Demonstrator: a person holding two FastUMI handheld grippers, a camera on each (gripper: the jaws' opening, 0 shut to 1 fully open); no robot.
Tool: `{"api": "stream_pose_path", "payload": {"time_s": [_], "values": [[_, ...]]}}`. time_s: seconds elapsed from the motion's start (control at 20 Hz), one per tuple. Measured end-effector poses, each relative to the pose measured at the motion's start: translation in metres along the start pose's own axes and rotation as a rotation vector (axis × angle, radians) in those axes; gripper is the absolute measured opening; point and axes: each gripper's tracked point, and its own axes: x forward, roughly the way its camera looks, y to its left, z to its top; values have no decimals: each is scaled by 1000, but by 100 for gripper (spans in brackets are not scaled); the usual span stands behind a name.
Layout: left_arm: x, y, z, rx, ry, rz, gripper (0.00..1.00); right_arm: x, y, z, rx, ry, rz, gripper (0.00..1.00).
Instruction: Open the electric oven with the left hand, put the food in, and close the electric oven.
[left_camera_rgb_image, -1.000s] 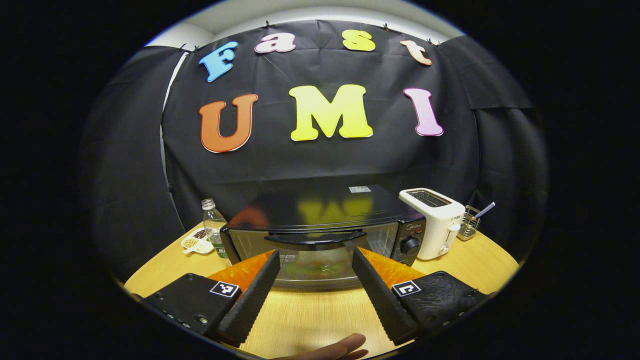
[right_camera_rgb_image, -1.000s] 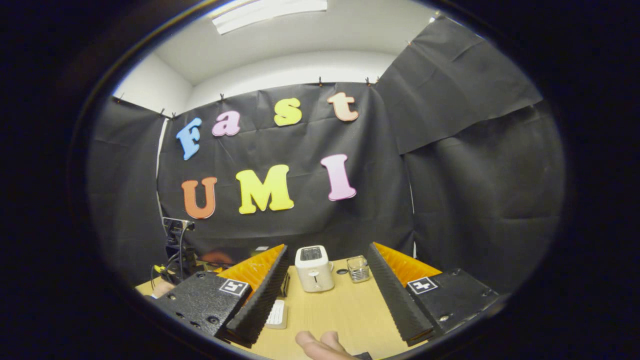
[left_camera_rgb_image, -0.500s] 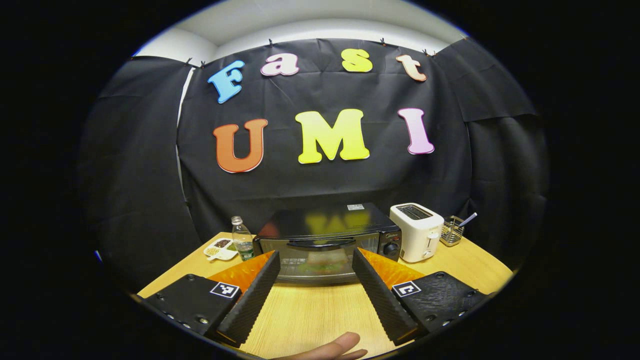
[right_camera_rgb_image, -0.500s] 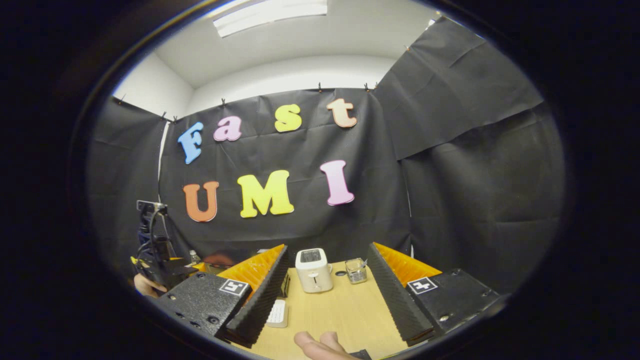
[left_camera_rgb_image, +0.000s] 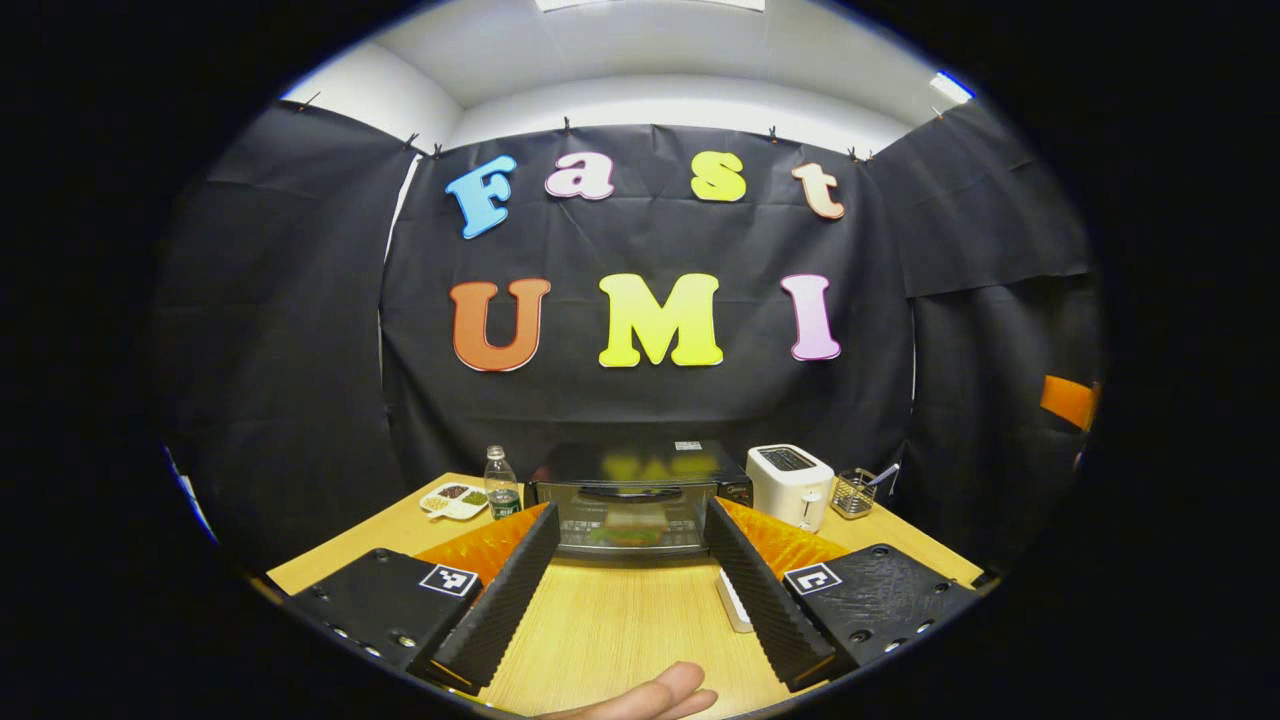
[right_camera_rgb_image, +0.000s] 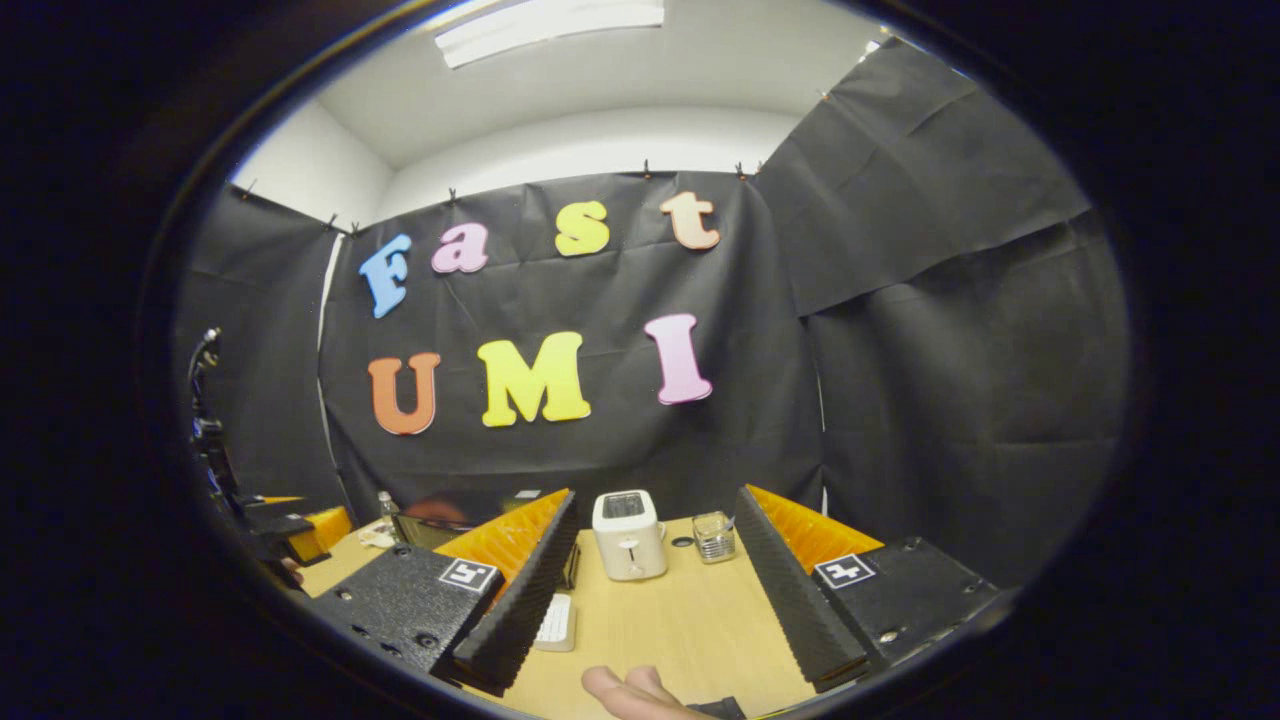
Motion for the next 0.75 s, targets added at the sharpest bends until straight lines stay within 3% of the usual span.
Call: {"api": "stream_pose_path", "payload": {"time_s": [0.05,0.1,0.15,0.2,0.35,0.4,0.45,0.5,0.75], "values": [[-7,3,1,10,-13,16,95,2,2,-2,-16,9,-1,89],[-12,7,4,14,-20,31,95,4,3,-5,-31,19,-2,100],[-16,9,8,11,-22,37,100,6,5,-7,-44,30,-3,89],[-19,9,7,3,-18,33,95,8,7,-9,-57,41,-2,89],[-27,12,-1,-30,7,25,95,11,11,-11,-80,54,3,89],[-27,14,-3,-37,12,31,95,11,12,-13,-85,58,5,100],[-27,18,-3,-40,11,42,96,11,13,-14,-89,62,7,89],[-26,22,-1,-42,9,54,95,11,14,-14,-92,65,12,100],[-25,17,2,-47,-9,30,95,12,15,-15,-88,72,23,100]]}}
